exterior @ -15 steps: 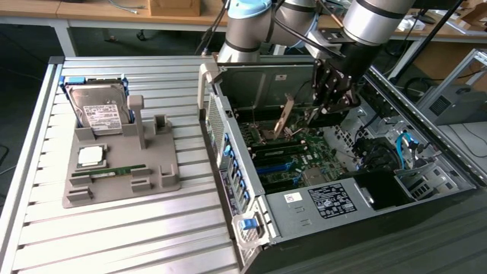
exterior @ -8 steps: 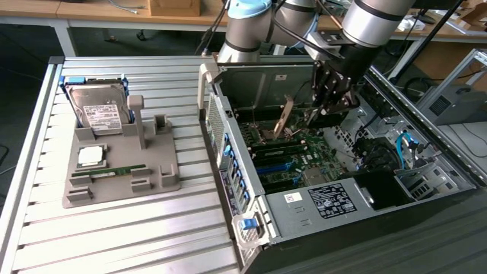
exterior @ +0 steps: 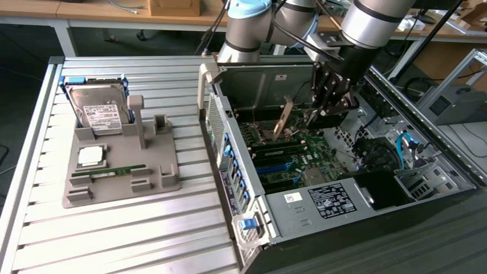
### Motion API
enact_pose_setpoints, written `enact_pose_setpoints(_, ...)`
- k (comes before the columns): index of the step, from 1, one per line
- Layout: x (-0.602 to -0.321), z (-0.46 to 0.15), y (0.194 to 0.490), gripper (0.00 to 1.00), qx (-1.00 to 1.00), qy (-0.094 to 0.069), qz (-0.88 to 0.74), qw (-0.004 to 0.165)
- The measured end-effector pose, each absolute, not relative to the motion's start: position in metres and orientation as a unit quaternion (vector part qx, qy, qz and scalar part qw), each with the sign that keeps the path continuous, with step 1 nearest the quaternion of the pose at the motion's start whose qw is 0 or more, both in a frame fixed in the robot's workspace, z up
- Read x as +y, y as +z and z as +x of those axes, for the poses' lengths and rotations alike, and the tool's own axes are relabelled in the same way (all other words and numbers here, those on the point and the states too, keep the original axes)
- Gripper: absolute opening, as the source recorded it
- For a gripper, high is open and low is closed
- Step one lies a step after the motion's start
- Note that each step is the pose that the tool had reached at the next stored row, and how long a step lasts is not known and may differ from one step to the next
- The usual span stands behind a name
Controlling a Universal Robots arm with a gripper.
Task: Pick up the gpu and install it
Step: 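Insert the gpu into the slot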
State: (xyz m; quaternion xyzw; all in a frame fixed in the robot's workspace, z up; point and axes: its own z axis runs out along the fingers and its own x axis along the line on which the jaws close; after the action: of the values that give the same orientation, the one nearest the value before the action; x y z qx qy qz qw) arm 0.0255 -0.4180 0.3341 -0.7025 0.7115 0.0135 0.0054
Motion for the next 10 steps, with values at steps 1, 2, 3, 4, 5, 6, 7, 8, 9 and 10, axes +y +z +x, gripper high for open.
enact_pose_setpoints(1, -0.418, 0.0255, 0.3337, 0.27, 0.711, 0.014, -0.703, 0.005)
enact_pose_setpoints(2, -0.418, 0.0255, 0.3334, 0.27, 0.711, 0.014, -0.703, 0.005)
enact_pose_setpoints(3, -0.418, 0.0255, 0.3331, 0.27, 0.711, 0.013, -0.703, 0.005)
enact_pose_setpoints(4, -0.418, 0.0255, 0.3328, 0.27, 0.711, 0.013, -0.703, 0.005)
enact_pose_setpoints(5, -0.4181, 0.0254, 0.3324, 0.27, 0.711, 0.014, -0.703, 0.005)
enact_pose_setpoints(6, -0.4181, 0.0255, 0.3322, 0.27, 0.711, 0.013, -0.703, 0.005)
enact_pose_setpoints(7, -0.4181, 0.0255, 0.3318, 0.27, 0.711, 0.013, -0.703, 0.005)
enact_pose_setpoints(8, -0.4181, 0.0255, 0.3315, 0.27, 0.711, 0.013, -0.703, 0.005)
enact_pose_setpoints(9, -0.4182, 0.0255, 0.3312, 0.27, 0.711, 0.014, -0.703, 0.005)
enact_pose_setpoints(10, -0.4182, 0.0255, 0.3309, 0.27, 0.711, 0.014, -0.703, 0.005)
